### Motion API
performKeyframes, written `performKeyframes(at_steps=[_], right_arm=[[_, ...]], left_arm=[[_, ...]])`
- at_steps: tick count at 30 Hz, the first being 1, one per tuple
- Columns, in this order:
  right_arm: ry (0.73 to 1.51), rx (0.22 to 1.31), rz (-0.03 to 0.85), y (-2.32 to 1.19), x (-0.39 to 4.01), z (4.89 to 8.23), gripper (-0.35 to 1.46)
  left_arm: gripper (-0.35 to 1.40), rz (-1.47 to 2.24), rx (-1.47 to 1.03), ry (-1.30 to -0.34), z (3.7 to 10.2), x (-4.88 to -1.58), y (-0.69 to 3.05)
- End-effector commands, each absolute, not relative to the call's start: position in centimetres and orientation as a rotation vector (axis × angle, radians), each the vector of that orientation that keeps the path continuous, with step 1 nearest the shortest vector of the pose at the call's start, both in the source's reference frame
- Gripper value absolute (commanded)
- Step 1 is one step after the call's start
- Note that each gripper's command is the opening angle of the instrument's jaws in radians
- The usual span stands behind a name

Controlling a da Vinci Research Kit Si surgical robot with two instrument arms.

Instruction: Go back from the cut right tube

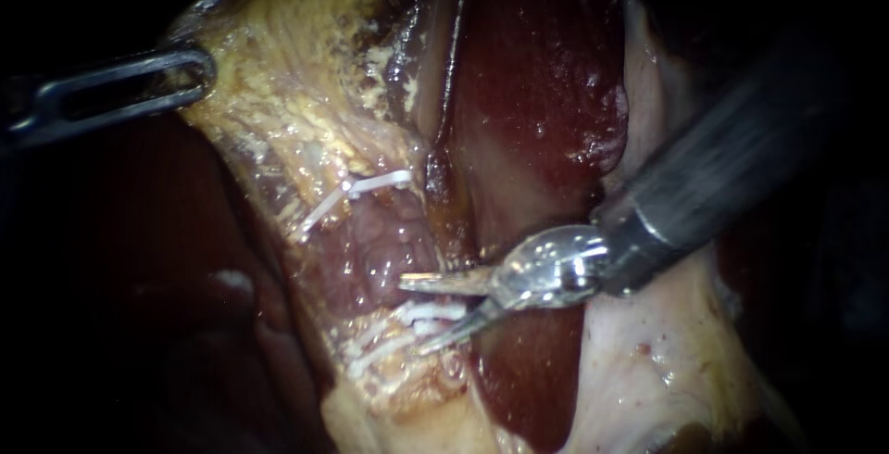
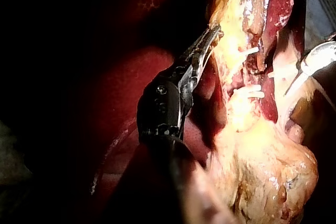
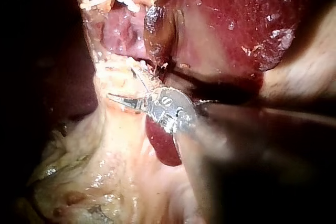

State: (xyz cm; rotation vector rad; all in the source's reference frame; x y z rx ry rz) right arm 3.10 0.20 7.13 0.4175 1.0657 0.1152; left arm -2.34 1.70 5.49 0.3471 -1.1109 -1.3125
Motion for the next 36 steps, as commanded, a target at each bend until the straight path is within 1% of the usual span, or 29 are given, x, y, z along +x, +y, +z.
performKeyframes(at_steps=[1,8,14,18,26,30,36], right_arm=[[1.070,0.408,0.117,0.25,3.03,7.10,1.43],[1.085,0.341,0.131,0.55,2.73,6.89,1.43],[1.084,0.324,0.145,0.62,2.66,6.84,1.43],[1.084,0.321,0.140,0.62,2.66,6.85,1.43],[1.082,0.311,0.137,0.63,2.60,6.87,1.43],[1.080,0.307,0.140,0.65,2.53,6.87,1.43],[1.078,0.307,0.142,0.67,2.50,6.87,1.43]], left_arm=[[-0.35,-1.313,0.347,-1.111,5.49,-2.35,1.70],[-0.35,-1.312,0.344,-1.112,5.54,-2.36,1.70],[-0.35,-1.308,0.342,-1.116,5.64,-2.46,1.65],[-0.35,-1.280,0.352,-1.102,5.90,-2.67,1.55],[-0.35,-1.260,0.422,-1.057,6.55,-3.26,1.42],[-0.35,-1.259,0.444,-1.047,6.69,-3.40,1.39],[-0.35,-1.255,0.448,-1.046,6.69,-3.45,1.36]])
